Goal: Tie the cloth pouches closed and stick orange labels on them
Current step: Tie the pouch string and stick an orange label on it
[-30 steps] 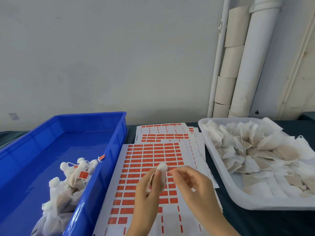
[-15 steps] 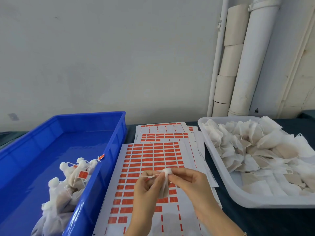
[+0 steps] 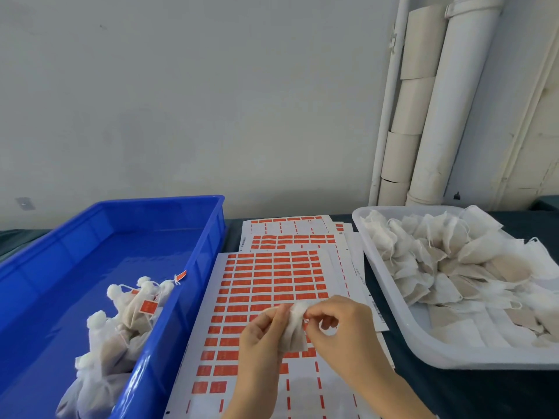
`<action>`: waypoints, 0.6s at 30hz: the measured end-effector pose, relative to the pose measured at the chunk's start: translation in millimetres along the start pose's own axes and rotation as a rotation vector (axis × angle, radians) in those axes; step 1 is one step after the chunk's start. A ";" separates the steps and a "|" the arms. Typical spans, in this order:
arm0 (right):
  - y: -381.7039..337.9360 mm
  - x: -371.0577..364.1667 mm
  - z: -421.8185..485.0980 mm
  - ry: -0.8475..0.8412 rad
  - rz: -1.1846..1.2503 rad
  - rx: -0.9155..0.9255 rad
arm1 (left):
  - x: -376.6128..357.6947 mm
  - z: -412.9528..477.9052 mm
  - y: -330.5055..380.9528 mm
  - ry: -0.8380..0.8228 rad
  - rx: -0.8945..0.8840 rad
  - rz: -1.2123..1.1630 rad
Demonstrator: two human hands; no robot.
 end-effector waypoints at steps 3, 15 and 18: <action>-8.0 1.8 -1.8 0.020 -0.048 0.064 | -4.7 -3.4 1.4 -0.034 0.017 -0.010; -16.5 17.2 -14.1 0.228 -0.059 0.226 | -10.4 -10.6 11.4 -0.063 0.008 0.029; -16.7 17.4 -13.5 0.237 -0.069 0.234 | -6.4 -8.9 11.4 -0.032 -0.010 0.073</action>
Point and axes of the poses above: each hand's wrist, its own z-axis towards the middle knuckle, its own x-axis out of the back of the hand, y = z × x, the point moved 7 cm from there along z, towards the middle knuckle, and after that the axes turned 14 degrees about -z, right-handed, at the moved point
